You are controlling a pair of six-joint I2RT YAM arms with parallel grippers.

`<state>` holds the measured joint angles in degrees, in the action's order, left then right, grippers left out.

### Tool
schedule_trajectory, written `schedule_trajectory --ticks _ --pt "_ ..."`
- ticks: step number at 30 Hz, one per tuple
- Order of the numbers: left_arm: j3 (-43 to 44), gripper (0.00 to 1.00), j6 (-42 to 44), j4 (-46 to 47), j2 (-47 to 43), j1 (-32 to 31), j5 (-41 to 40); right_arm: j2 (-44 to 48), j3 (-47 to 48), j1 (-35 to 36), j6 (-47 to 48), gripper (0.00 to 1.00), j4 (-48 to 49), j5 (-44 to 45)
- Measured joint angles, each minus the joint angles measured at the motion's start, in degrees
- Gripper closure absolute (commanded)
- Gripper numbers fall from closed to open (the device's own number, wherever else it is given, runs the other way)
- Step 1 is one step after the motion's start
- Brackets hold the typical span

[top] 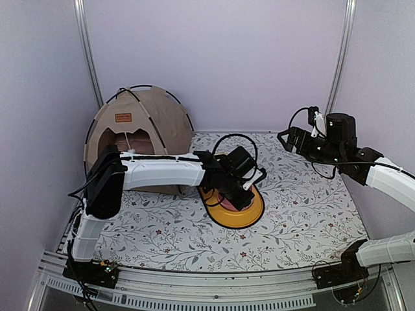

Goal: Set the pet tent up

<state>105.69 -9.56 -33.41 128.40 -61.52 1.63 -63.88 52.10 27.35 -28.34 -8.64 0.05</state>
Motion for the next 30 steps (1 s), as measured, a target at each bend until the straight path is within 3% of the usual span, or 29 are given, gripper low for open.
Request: schedule_trajectory --ticks 7,20,30 --pt "1.5 0.55 0.7 -0.2 0.0 -0.1 -2.7 0.0 0.0 0.0 0.0 0.01 0.0 0.0" --pt "1.7 0.58 0.3 0.6 0.0 -0.2 -0.4 -0.4 0.0 0.0 0.1 0.01 -1.6 0.0" --pt "-3.7 0.47 -4.0 4.3 0.0 -0.2 7.0 -0.4 -0.3 0.0 0.1 0.01 -2.3 0.0"
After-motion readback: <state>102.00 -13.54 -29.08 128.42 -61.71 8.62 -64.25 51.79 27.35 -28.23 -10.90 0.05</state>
